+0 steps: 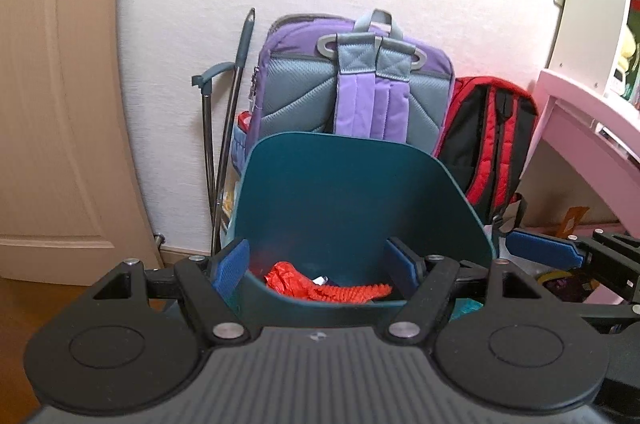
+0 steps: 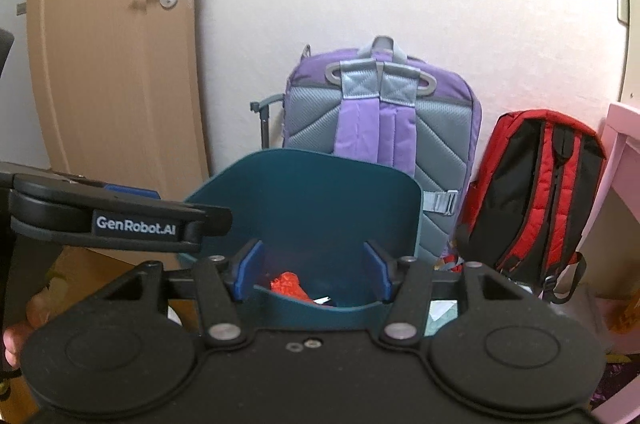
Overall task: Collect trash
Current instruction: 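Open both tools to drop the items into the wastebasket and withdraw, then lower both open tools toward the trash on the floor by the bed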
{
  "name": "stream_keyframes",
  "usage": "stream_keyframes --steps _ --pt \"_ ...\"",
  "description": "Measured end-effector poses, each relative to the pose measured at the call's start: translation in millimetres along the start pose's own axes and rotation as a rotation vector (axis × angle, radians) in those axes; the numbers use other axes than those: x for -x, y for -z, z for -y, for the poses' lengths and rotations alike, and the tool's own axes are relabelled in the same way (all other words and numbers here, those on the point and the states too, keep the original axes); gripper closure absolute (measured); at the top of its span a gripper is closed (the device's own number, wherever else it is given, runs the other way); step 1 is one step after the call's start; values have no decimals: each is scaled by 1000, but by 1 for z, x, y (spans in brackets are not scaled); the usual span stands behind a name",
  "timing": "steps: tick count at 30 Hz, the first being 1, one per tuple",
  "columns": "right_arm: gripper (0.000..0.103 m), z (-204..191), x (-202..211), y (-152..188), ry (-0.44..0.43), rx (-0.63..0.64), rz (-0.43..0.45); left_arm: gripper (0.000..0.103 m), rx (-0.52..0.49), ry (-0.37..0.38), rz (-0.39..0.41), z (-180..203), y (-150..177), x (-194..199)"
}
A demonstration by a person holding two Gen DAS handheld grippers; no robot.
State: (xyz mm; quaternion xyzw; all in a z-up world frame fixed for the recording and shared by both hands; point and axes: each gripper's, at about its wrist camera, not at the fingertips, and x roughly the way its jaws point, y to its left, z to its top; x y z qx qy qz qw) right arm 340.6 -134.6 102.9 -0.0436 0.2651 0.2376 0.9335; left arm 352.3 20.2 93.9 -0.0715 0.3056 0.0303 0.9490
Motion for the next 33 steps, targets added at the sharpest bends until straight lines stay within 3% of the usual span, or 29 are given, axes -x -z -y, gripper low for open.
stream_keyframes --steps 2,17,22,33 --pt "49 -3 12 1 -8 3 9 23 5 3 10 -2 2 13" --pt "48 -29 77 18 -105 -34 22 18 8 46 60 -14 38 99" --pt "48 -40 86 34 -142 -27 6 5 0 41 71 -20 57 117" --pt "48 -57 86 83 -217 -54 -52 2 16 52 44 -40 105 126"
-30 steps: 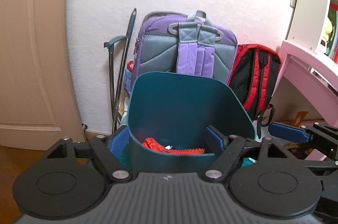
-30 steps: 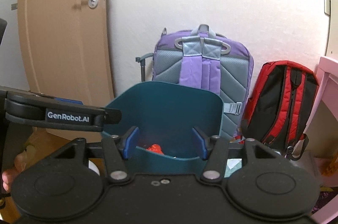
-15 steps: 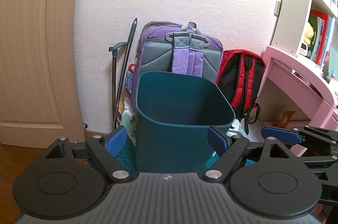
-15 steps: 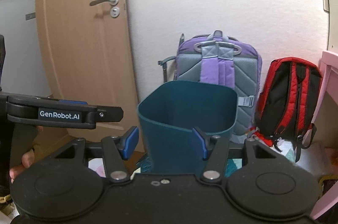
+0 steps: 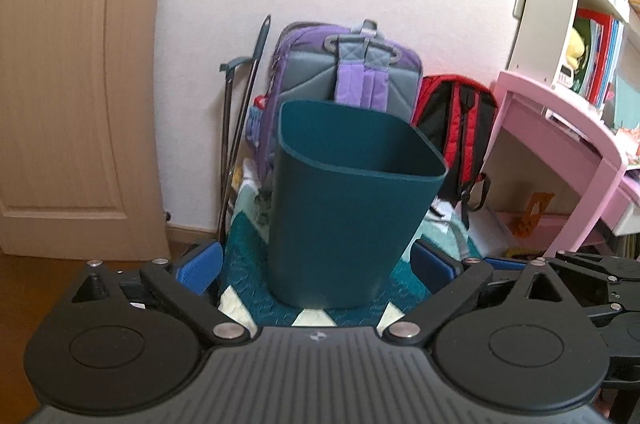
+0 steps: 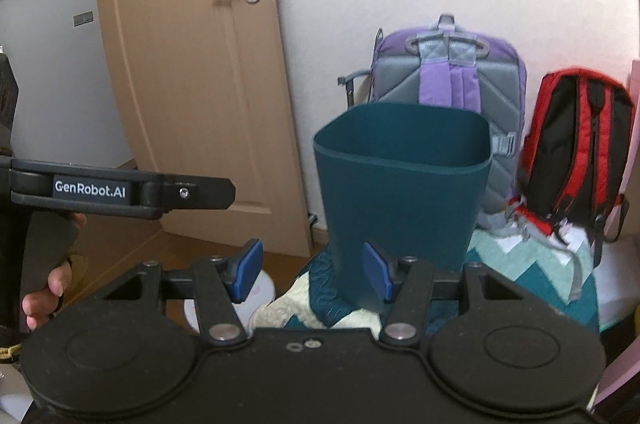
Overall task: Collect trash
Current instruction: 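Lower both open tools toward the trash on the floor by the bed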
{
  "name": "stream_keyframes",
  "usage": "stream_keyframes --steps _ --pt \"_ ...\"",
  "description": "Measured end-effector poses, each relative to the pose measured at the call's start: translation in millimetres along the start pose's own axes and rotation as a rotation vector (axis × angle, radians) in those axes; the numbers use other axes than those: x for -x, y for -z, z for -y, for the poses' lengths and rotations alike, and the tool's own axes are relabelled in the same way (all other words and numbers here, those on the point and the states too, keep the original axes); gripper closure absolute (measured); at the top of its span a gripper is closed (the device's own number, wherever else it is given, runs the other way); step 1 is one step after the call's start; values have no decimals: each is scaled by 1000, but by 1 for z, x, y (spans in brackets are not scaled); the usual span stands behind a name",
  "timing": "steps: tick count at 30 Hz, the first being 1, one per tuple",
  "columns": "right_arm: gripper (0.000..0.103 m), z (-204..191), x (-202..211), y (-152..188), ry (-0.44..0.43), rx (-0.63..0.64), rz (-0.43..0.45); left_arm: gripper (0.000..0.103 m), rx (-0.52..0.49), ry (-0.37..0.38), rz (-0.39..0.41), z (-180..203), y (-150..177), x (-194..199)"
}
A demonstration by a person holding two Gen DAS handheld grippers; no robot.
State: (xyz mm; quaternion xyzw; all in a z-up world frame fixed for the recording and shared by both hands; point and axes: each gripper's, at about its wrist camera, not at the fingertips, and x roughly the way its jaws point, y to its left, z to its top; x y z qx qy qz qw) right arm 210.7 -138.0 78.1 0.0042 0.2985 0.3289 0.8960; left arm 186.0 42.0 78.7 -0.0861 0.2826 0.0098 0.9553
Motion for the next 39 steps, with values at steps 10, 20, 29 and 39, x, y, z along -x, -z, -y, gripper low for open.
stream_keyframes --steps 10,20,29,39 --pt "48 2 -54 73 -14 -36 -144 2 70 20 -79 -32 61 -39" --pt "48 37 -137 167 21 -146 -373 2 142 -49 -318 -75 144 -137" --pt "48 70 -210 247 63 -235 -591 2 126 -108 -529 -93 209 -228" --pt "48 104 -300 314 45 -165 -812 2 53 -147 -754 -97 274 -327"
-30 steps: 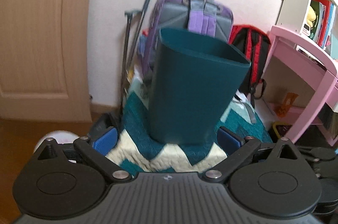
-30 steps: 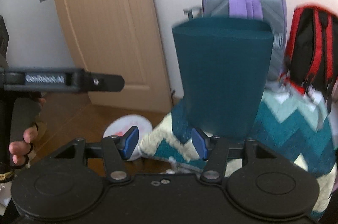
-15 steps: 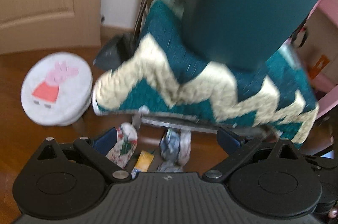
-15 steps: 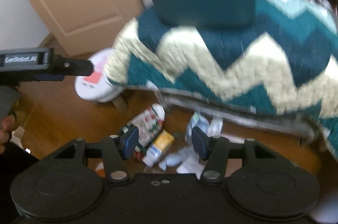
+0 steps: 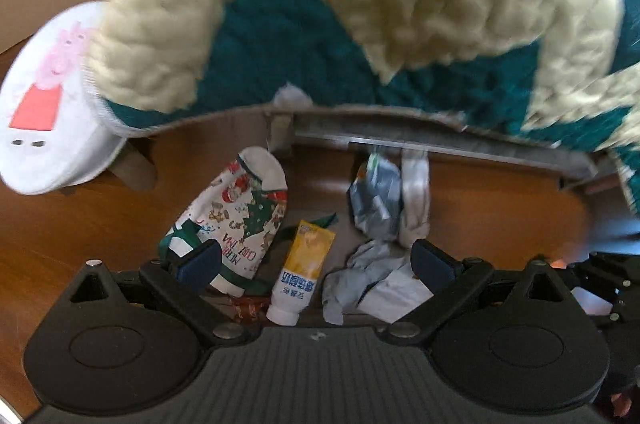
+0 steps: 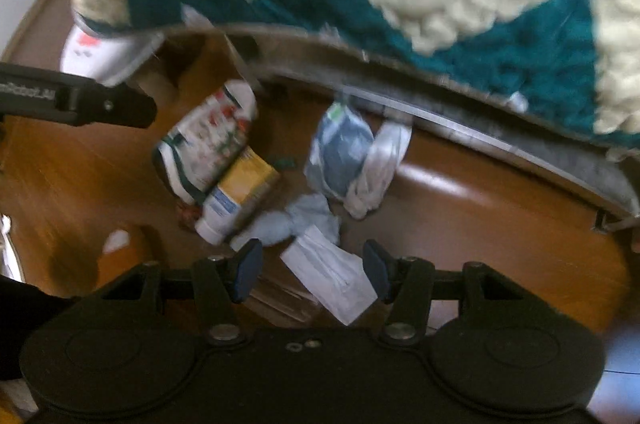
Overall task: Collect trash
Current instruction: 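Lower both open tools toward the trash on the floor by the bed, then close the left tool on the yellow juice carton while the right tool grasps the white tissue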
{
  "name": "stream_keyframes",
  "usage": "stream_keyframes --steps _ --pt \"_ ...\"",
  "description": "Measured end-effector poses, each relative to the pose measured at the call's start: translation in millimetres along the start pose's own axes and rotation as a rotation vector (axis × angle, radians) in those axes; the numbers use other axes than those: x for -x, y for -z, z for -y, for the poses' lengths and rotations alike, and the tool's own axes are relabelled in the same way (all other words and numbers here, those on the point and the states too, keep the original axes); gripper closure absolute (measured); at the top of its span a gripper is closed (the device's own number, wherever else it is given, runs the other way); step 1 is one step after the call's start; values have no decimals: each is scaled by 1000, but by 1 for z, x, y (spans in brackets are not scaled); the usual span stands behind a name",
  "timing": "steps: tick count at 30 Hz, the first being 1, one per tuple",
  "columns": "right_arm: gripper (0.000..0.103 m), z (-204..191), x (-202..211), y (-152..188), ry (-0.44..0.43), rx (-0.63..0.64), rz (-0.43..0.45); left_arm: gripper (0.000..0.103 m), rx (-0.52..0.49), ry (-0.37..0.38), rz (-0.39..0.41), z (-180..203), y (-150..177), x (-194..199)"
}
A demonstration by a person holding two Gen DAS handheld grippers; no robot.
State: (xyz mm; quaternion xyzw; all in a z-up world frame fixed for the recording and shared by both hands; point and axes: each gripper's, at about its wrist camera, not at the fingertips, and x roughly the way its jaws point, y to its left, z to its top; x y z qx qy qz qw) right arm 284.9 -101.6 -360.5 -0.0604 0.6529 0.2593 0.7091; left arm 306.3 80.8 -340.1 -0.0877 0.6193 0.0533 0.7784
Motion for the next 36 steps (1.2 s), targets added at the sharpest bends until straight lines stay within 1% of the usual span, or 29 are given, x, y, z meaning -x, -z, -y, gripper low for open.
stream_keyframes --steps 5,10,12,14,16,18,21,27,28,29,30,32,33,35,36 --pt "48 10 -50 -2 1 54 -87 2 -22 -16 -90 -1 0 -52" --pt "48 13 -88 1 -12 103 -145 2 -22 -24 -155 -4 3 -98" --pt "48 13 -103 4 -23 140 -167 2 -19 -20 -181 -5 5 -116" --pt "48 11 -118 6 -17 182 -191 2 -28 -18 -209 -3 8 -131" --pt "48 10 -132 8 -20 207 -215 3 -45 -20 -222 -2 11 -144" --pt "51 10 -143 8 -12 224 -223 3 -48 -19 -235 -2 13 -154" --pt "51 11 -155 9 -11 228 -233 3 -46 -22 -248 -3 16 -169" --pt "51 8 -171 10 -11 253 -245 14 -43 -22 -275 -6 20 -191" --pt "51 7 -173 10 -18 259 -246 18 -43 -19 -277 -6 21 -194" --pt "51 6 -174 10 -11 272 -242 25 -44 -17 -280 -6 21 -196" --pt "52 4 -175 10 -3 285 -238 28 -47 -13 -284 -6 22 -198" --pt "52 2 -177 11 0 302 -233 37 -56 -6 -290 -5 23 -202" --pt "53 1 -178 11 0 307 -234 39 -57 -2 -293 -5 23 -203" --pt "59 0 -178 12 3 317 -233 43 -47 8 -298 -4 24 -207" --pt "73 -1 -179 13 4 322 -235 45 -43 10 -298 -5 24 -208"
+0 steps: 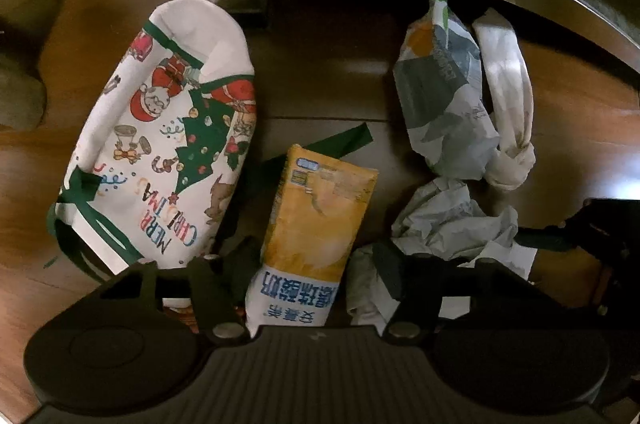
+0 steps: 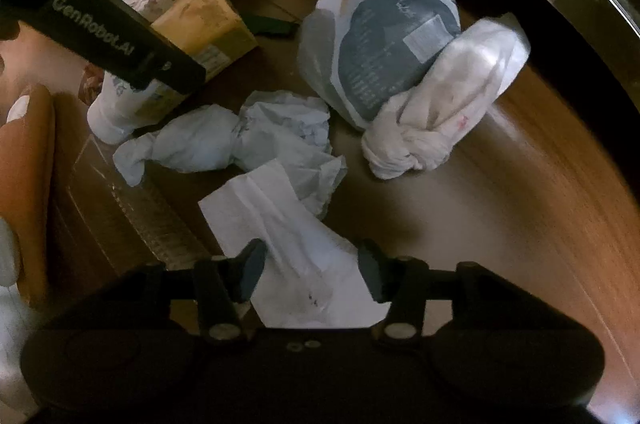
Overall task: Collect trash
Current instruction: 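Close the left tool on the yellow juice carton while the right tool grasps the white tissue, then lift the juice carton and tissue up over the teal wastebasket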
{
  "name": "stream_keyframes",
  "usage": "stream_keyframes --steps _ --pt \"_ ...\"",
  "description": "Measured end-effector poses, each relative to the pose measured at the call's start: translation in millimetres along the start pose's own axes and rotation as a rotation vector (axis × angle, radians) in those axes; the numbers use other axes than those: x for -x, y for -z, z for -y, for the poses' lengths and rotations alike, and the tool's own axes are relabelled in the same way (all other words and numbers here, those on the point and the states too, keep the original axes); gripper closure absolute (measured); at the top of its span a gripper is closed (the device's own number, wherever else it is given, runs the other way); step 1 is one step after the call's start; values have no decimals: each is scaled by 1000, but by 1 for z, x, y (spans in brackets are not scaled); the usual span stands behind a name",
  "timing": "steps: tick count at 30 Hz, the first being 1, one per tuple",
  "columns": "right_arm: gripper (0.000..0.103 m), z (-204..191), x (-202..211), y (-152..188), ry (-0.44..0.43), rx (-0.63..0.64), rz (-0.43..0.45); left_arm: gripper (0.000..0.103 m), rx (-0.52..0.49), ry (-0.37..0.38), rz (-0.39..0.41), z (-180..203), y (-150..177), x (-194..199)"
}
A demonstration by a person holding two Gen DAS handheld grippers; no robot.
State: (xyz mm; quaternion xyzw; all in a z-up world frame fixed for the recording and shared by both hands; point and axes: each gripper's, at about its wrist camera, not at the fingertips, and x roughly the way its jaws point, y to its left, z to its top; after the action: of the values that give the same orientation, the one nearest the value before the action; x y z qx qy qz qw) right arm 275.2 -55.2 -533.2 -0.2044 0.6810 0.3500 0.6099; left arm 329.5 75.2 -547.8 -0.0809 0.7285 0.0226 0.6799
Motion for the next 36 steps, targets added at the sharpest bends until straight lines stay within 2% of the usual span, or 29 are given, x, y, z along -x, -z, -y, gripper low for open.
stream_keyframes --steps 1,2,12,18,28,36 --pt "96 -1 -1 0 -1 4 -5 51 1 2 2 0 0 -1" --pt "99 -2 -2 -1 3 7 -8 54 0 1 3 0 0 -1" --pt "102 -9 22 10 -19 -39 11 59 14 8 7 1 2 4" --pt "102 -25 49 19 31 -119 20 60 36 0 35 3 3 34" --pt "102 -30 140 22 80 -244 161 61 82 12 138 7 26 115" --pt "102 -51 226 40 94 -316 323 61 74 27 285 23 72 207"
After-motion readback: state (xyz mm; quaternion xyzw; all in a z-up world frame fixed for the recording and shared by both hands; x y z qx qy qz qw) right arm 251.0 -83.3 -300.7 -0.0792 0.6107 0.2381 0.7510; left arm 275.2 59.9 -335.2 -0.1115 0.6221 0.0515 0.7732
